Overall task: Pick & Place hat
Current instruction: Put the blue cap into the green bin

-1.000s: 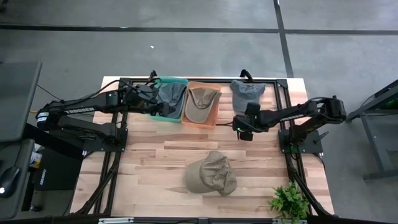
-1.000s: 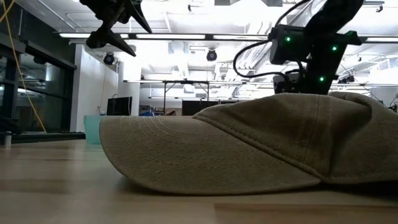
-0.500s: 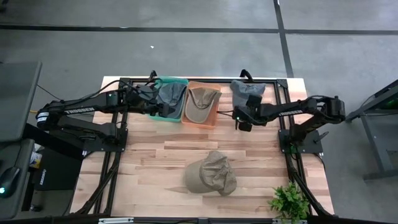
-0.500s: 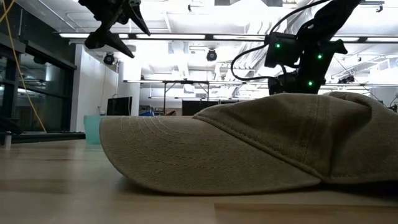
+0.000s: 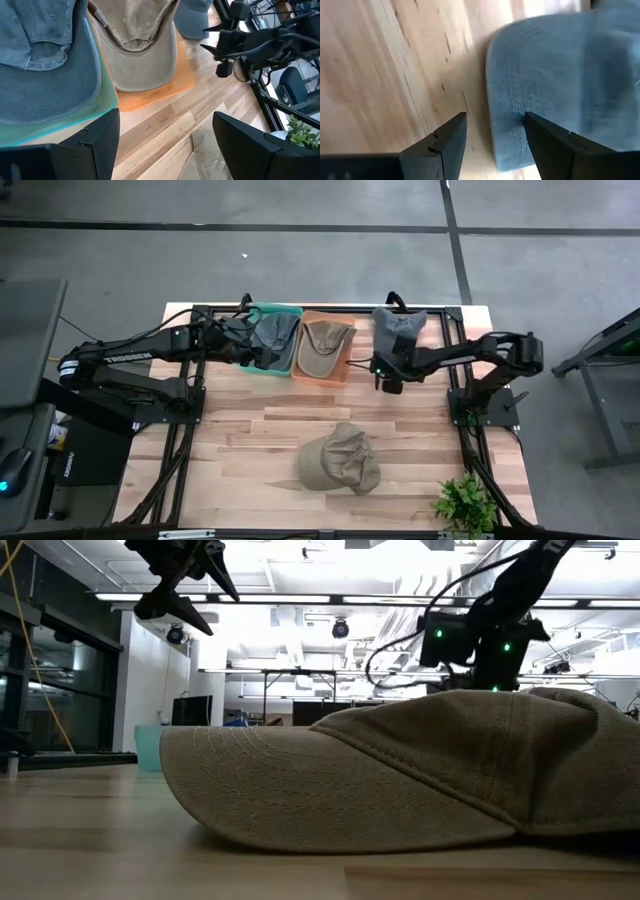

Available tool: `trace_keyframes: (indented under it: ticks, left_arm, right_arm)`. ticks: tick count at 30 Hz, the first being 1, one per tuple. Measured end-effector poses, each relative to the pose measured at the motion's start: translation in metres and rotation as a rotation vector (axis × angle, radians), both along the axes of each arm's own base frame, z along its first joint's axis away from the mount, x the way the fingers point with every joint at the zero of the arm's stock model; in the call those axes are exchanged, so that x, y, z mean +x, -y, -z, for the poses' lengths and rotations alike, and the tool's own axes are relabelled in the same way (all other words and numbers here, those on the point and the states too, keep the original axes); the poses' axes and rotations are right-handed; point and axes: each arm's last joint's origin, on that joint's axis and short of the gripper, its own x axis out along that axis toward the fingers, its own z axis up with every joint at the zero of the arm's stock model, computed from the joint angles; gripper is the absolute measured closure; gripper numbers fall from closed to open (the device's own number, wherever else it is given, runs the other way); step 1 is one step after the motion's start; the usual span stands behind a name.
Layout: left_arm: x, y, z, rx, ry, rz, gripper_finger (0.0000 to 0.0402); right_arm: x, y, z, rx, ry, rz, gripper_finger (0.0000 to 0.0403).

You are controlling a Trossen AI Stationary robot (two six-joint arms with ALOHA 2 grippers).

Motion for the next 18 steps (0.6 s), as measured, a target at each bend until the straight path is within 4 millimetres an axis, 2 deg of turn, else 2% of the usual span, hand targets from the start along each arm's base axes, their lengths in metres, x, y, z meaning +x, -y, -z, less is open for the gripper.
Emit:
trace_keyframes:
  ticks: [5,13,18]
  left_arm:
    - [-0.0001,0.0000,0.0001,0.000,-0.002,0.000,0.0126]
    - [-0.0002,0.0000,0.0002,-0.001,-0.003,0.000,0.0126]
    - [-0.0001,0.0000,0.0001,-0.001,-0.001,0.000,0.0126]
  right_arm:
    - [0.0042,0.0027,0.0083,-0.069,0.004,0.049,0.0210]
    - [0.0027,0.0059,0.0058,-0.193,-0.056,0.044,0.0210]
    - [0.0025,0.0094,0.0055,-0.196,-0.048,0.057,0.0210]
